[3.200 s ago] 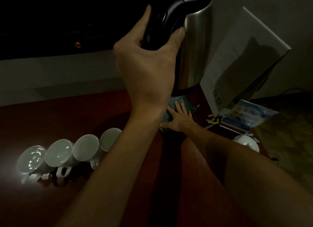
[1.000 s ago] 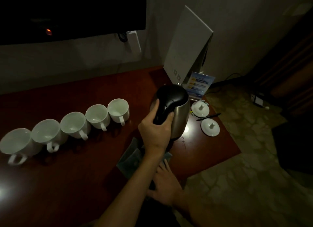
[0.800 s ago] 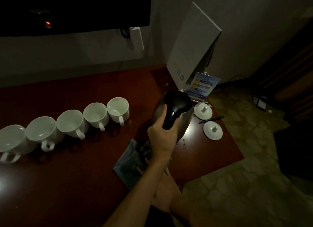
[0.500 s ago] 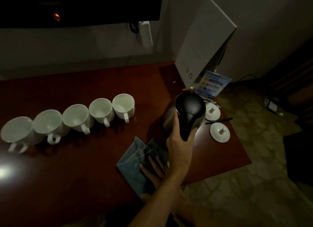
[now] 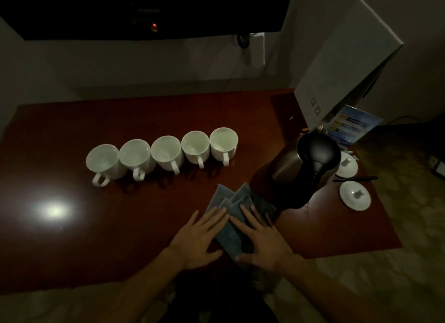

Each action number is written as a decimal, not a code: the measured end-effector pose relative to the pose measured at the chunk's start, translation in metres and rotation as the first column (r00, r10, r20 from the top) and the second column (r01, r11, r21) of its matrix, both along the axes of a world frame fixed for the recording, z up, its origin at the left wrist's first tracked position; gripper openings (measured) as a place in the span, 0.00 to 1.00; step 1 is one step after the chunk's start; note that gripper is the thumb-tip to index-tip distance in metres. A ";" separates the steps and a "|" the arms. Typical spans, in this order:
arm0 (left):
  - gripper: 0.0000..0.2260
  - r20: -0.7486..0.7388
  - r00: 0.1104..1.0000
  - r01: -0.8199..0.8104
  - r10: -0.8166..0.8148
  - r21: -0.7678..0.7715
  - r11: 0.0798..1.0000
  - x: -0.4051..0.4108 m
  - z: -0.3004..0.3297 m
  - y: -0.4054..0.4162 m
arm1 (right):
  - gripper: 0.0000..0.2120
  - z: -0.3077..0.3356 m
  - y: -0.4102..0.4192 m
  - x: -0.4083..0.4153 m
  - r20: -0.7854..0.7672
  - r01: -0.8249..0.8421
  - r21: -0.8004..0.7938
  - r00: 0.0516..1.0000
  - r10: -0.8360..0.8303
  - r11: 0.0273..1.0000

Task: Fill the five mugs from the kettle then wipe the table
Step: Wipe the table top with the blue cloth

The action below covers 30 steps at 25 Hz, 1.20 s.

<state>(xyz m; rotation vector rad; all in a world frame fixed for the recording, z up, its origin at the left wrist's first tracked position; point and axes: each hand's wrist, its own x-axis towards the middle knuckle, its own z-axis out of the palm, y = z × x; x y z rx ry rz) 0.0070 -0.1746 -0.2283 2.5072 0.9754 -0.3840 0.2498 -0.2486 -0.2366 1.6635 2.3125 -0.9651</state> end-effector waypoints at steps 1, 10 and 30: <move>0.40 -0.047 0.999 0.029 -0.027 0.034 0.999 -0.007 -0.004 -0.003 | 0.49 0.009 0.027 -0.003 0.017 -0.021 0.006 1.000 0.021 1.000; 0.41 -0.183 0.951 -0.237 0.251 0.094 0.967 -0.040 0.013 -0.015 | 0.49 0.012 0.069 -0.061 0.101 -0.184 0.003 0.978 0.183 0.983; 0.36 -0.181 0.323 -0.927 0.929 0.139 0.349 -0.475 0.008 0.042 | 0.53 -0.003 0.191 -0.605 0.074 -0.515 -0.002 0.855 0.513 0.857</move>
